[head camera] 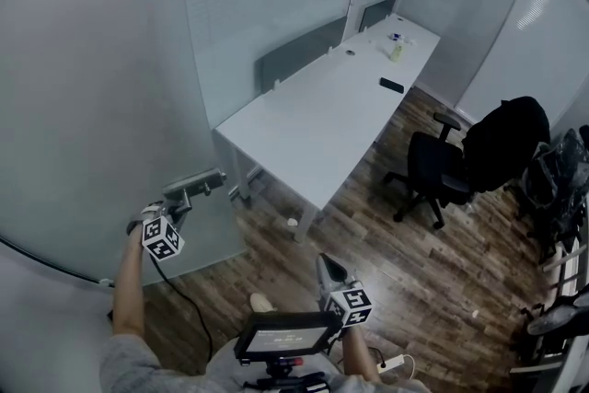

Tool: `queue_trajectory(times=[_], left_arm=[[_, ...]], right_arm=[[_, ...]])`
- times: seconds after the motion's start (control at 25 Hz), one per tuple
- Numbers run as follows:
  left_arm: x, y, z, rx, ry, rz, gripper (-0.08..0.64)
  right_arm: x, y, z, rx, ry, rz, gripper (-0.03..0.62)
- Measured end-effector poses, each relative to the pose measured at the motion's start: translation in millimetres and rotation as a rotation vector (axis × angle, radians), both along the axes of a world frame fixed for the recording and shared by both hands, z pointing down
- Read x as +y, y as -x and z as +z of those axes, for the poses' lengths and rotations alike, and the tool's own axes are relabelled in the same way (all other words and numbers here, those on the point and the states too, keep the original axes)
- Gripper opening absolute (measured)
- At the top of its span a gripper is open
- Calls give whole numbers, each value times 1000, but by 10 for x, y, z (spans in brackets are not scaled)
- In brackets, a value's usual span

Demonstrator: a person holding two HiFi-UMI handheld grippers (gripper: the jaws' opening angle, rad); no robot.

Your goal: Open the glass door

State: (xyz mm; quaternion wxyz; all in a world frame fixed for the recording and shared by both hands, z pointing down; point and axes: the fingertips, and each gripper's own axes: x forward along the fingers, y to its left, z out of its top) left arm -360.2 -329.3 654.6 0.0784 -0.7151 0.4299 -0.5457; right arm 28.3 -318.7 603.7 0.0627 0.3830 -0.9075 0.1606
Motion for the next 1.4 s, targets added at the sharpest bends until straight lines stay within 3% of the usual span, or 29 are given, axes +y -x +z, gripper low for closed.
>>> queue_trajectory(times=[0.56, 1.4], left_arm=[[507, -439, -32, 2, -2, 89, 8], [1055, -808, -21, -7, -21, 171, 12]], right_arm=[[576, -143, -5, -10, -4, 30, 2], [1219, -312, -88, -20, -23, 38, 2]])
